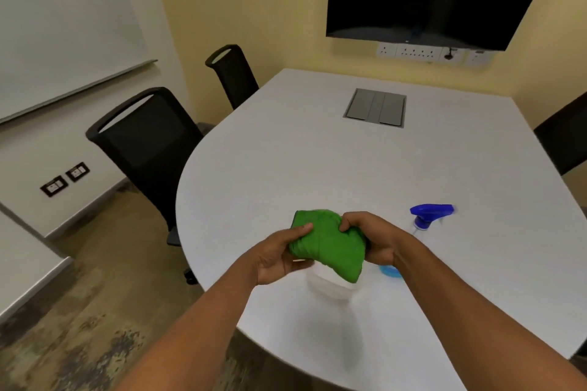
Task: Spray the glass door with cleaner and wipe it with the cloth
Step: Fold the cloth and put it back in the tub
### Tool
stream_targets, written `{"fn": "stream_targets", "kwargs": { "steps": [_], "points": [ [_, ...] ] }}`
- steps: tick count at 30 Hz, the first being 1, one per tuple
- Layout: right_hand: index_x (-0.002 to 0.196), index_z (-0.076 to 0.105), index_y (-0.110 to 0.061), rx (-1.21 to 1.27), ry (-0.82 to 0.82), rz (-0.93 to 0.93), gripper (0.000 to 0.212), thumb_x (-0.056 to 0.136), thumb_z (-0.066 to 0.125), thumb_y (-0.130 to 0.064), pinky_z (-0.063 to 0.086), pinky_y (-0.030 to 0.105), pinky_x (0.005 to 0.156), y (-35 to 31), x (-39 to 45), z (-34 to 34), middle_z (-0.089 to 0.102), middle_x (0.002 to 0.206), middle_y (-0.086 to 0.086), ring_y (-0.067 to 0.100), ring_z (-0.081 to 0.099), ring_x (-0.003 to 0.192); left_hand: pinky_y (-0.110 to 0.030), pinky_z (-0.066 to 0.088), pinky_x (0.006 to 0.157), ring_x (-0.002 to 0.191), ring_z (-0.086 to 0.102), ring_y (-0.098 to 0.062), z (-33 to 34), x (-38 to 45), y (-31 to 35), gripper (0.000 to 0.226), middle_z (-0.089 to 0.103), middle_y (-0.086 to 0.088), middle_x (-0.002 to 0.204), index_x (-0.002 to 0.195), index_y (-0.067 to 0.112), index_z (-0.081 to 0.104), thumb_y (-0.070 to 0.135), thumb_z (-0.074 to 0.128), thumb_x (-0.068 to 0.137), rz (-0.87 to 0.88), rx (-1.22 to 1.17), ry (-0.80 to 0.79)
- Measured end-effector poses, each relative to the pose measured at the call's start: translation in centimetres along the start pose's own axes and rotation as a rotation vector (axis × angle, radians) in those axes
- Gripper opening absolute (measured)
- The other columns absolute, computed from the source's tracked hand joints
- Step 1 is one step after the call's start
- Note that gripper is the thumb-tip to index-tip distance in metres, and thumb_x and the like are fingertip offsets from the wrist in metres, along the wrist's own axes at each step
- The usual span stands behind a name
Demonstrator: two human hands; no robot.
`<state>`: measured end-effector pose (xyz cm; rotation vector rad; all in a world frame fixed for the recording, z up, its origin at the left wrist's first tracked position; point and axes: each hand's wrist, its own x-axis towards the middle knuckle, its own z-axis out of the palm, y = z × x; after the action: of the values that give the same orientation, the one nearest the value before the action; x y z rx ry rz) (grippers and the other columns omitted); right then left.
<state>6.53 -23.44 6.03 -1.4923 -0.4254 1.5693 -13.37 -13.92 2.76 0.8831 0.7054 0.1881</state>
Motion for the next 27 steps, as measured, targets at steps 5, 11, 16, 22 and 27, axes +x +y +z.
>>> {"fn": "stream_targets", "kwargs": {
  "steps": [5, 11, 16, 22, 27],
  "points": [
    [0.125, 0.063, -0.002, 0.178, 0.051, 0.033, 0.037, 0.091, 0.064, -0.016, 0.058, 0.042, 0.09, 1.7, 3.4, -3.1, 0.07, 0.12, 0.018, 0.031, 0.069, 0.108, -0.027, 0.059, 0.079, 0.097, 0.071, -0.017, 0.1, 4.4, 1.5, 0.023, 0.077, -0.006, 0.11, 0.12, 0.013, 0.066, 0.017, 0.061, 0.098, 0.059, 0.029, 0.132],
    [0.125, 0.06, -0.013, 0.277, 0.052, 0.056, 0.038, 0.089, 0.071, -0.02, 0.059, 0.043, 0.086, 5.5, 4.8, -4.3, 0.067, 0.118, 0.016, 0.033, 0.066, 0.101, -0.033, 0.055, 0.088, 0.11, 0.068, -0.022, -0.5, 9.0, 1.1, 0.037, 0.072, -0.009, 0.124, 0.133, 0.012, 0.06, 0.024, 0.063, 0.098, 0.025, 0.15, 0.181],
    [0.131, 0.056, -0.008, 0.17, 0.328, -0.097, 0.045, 0.089, 0.068, 0.001, 0.058, 0.034, 0.074, 6.5, 7.0, -5.2, 0.071, 0.111, 0.01, 0.023, 0.069, 0.093, -0.026, 0.055, 0.061, 0.085, 0.07, -0.019, -1.4, 11.1, 0.8, 0.042, 0.072, -0.01, 0.11, 0.134, 0.008, 0.055, 0.029, 0.064, 0.099, 0.053, 0.377, 0.281],
    [0.128, 0.056, -0.02, -0.124, 0.53, -0.206, 0.041, 0.093, 0.064, -0.002, 0.057, 0.032, 0.087, 7.8, 6.1, -5.0, 0.07, 0.111, 0.003, 0.018, 0.069, 0.099, -0.017, 0.048, 0.052, 0.073, 0.065, -0.013, -1.9, 12.3, -0.7, 0.042, 0.071, -0.012, 0.104, 0.135, 0.013, 0.052, 0.023, 0.067, 0.098, 0.148, 0.606, 0.264],
    [0.119, 0.065, -0.013, -0.414, 0.636, -0.074, 0.033, 0.088, 0.073, -0.018, 0.058, 0.035, 0.08, 9.3, 5.7, -4.8, 0.073, 0.108, 0.005, 0.02, 0.069, 0.095, -0.03, 0.051, 0.082, 0.098, 0.066, -0.023, -2.7, 12.9, -0.5, 0.065, 0.071, -0.01, 0.113, 0.144, 0.02, 0.047, 0.032, 0.077, 0.088, 0.209, 1.028, 0.158]
  ]
}}
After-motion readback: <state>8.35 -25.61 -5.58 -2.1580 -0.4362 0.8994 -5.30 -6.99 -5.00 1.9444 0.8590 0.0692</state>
